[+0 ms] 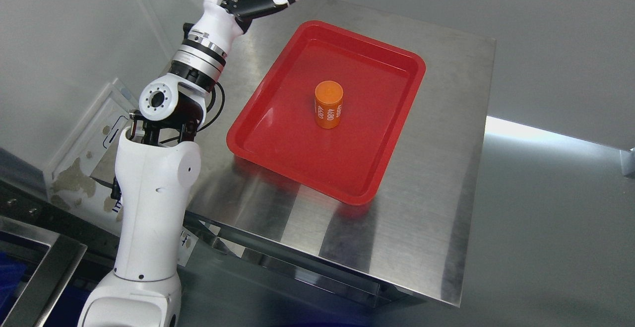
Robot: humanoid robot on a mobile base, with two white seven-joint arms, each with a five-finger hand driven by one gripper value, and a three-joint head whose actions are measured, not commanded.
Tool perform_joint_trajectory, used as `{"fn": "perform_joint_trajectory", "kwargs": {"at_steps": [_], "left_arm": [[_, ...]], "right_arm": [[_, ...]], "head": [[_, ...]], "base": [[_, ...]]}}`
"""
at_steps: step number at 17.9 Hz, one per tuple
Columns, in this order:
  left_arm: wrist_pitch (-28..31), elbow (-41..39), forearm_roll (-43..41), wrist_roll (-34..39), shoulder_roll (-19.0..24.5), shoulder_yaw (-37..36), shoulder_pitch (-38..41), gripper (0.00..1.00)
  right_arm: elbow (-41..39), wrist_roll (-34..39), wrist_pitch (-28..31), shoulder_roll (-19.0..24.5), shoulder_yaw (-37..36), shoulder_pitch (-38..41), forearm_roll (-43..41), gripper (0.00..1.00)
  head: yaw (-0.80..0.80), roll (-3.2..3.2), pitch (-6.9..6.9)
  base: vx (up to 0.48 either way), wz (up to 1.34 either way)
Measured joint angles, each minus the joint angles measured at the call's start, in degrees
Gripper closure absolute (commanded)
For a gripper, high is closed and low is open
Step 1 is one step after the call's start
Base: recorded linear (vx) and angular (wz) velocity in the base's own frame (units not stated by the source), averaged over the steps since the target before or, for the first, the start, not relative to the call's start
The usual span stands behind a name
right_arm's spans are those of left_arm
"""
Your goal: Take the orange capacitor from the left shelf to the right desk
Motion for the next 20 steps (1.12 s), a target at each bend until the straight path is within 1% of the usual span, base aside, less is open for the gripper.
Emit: {"fn": "perform_joint_trajectory", "kwargs": {"at_steps": [4, 9, 16, 20], "left_arm": [[-2.81, 2.40, -2.41, 1.38, 0.00, 4.01, 1.79, 0.00], [-3.64, 2.71, -4.13, 1.95, 0.00, 8.78, 5.38, 0.00], [-3.75, -1.83, -5.00, 2.10, 0.00, 11.78, 16.06, 0.00], [-3.66, -4.68, -5.20, 5.42, 0.00, 12.37, 19.94, 0.00]], "right_arm": [[0.00, 0.00, -0.24, 0.00, 0.00, 0.00, 0.00, 0.00], [0.00, 0.00, -0.33, 0.00, 0.00, 0.00, 0.00, 0.00], [0.00, 0.00, -0.40, -0.01, 0.00, 0.00, 0.00, 0.00], [0.00, 0.00, -0.62, -0.01, 0.00, 0.00, 0.00, 0.00]], "head": [[0.00, 0.00, 0.00], [0.00, 0.00, 0.00], [0.00, 0.00, 0.00], [0.00, 0.00, 0.00]], "base": [[0.000, 0.00], [0.000, 0.00], [0.000, 0.00], [0.000, 0.00]]}}
